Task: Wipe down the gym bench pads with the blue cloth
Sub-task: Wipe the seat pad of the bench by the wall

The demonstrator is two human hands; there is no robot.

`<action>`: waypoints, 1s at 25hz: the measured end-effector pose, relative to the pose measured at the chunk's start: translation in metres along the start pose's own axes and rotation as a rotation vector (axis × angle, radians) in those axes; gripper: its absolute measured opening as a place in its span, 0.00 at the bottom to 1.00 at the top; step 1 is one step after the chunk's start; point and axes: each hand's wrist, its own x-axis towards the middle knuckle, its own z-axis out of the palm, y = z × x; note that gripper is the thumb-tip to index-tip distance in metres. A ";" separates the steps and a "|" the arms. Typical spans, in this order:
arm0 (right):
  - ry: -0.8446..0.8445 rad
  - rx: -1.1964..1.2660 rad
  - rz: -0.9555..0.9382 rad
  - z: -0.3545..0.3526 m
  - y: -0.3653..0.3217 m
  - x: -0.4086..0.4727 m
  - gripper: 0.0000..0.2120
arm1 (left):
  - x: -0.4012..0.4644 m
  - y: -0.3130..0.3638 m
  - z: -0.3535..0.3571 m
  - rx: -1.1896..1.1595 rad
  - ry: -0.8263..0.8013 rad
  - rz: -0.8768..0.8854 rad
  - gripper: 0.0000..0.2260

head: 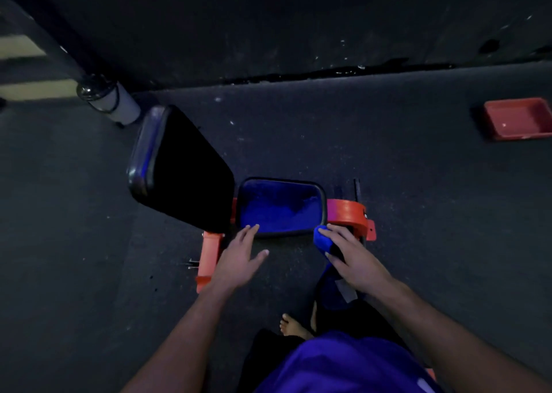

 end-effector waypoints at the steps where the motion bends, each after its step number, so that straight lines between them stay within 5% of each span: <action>1: 0.004 0.005 0.011 -0.003 0.000 0.003 0.25 | 0.001 0.003 -0.003 0.012 -0.010 0.018 0.32; 13: 0.140 0.105 0.270 -0.009 0.038 0.006 0.25 | 0.076 0.020 -0.056 0.422 -0.208 0.191 0.30; 25: 0.401 0.172 0.564 0.016 0.033 -0.047 0.25 | 0.152 0.073 -0.057 0.710 -0.481 0.541 0.31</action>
